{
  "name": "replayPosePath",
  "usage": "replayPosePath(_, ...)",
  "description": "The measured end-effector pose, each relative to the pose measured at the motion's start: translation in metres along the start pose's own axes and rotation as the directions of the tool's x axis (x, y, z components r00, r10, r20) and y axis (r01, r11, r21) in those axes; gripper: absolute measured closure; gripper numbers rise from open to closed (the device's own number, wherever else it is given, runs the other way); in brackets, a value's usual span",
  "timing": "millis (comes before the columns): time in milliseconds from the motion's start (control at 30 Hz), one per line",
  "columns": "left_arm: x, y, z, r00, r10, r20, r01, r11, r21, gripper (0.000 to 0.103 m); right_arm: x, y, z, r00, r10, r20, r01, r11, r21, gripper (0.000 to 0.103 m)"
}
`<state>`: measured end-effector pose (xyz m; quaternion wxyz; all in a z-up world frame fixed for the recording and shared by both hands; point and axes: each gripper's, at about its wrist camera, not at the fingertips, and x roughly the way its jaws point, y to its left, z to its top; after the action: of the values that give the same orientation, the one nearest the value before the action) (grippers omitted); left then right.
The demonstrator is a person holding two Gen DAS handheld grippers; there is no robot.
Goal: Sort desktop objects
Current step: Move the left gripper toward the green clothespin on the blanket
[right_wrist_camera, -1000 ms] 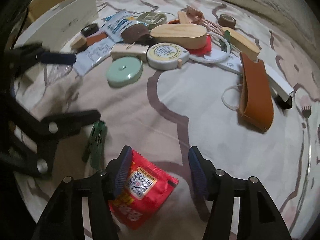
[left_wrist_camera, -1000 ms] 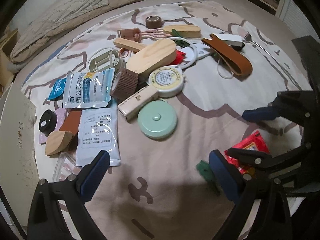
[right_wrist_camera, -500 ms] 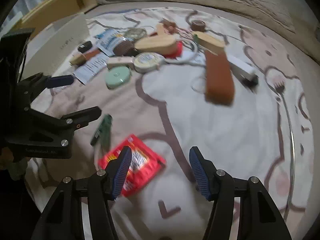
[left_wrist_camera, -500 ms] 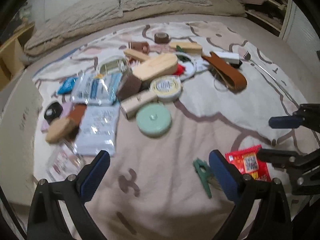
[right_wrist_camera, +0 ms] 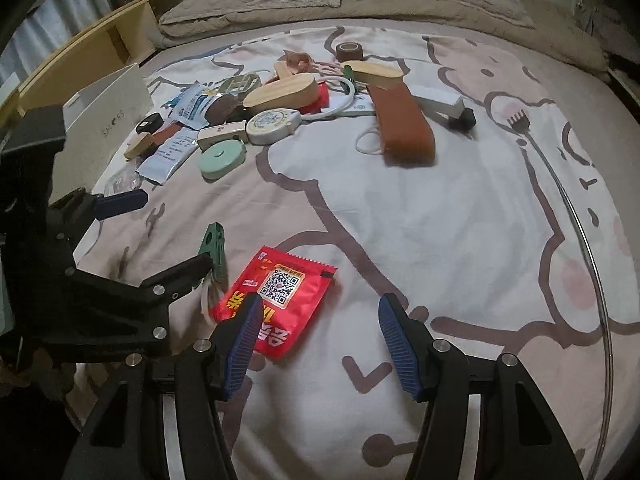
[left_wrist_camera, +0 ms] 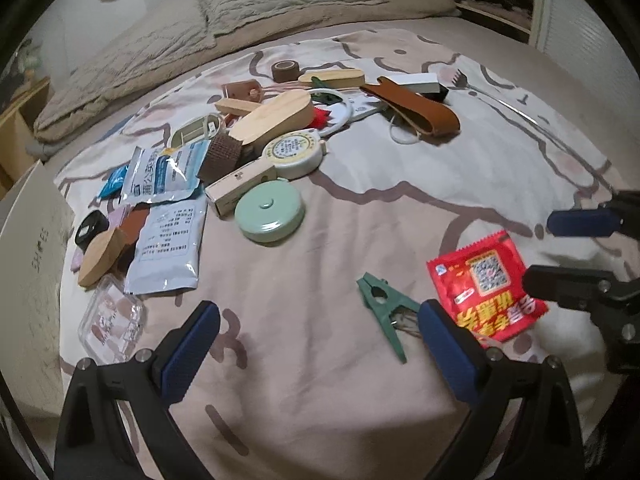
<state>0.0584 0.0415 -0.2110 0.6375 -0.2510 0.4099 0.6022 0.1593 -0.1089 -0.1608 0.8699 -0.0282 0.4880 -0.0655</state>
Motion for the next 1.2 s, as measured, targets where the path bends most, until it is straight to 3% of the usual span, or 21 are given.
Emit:
replayPosePath(200, 0.007, 0.011, -0.011, 1.0, -0.003, -0.006, 0.003, 0.996, 0.088, 0.003, 0.009, 0.001, -0.002, 0.999, 0.032, -0.003, -0.032, 0.997, 0.073, 0.043)
replayPosePath(433, 0.004, 0.015, -0.012, 1.0, -0.015, 0.022, 0.011, 0.988, 0.151, 0.003, 0.03, 0.013, -0.006, 0.999, 0.023, -0.046, -0.022, 0.999, 0.03, 0.042)
replayPosePath(533, 0.003, 0.018, -0.01, 0.999, 0.011, 0.053, -0.021, 0.982, 0.189, 0.003, 0.037, 0.018, -0.005, 0.999, -0.015, -0.033, 0.014, 1.0, -0.013, 0.027)
replayPosePath(633, 0.004, 0.026, -0.008, 0.996, 0.046, 0.075, -0.061, 0.978, 0.201, 0.003, 0.042, 0.01, -0.001, 0.999, -0.036, -0.033, 0.036, 0.999, -0.002, 0.02)
replayPosePath(967, 0.007, 0.055, -0.007, 0.993, 0.082, 0.081, -0.095, 0.979, 0.18, 0.003, 0.042, -0.02, -0.001, 0.995, -0.084, -0.057, 0.086, 0.996, 0.032, 0.018)
replayPosePath(1200, -0.01, 0.065, -0.014, 0.991, -0.021, 0.131, -0.017, 0.958, 0.285, 0.003, 0.039, -0.031, -0.003, 0.99, -0.11, -0.086, 0.116, 0.991, 0.065, 0.01)
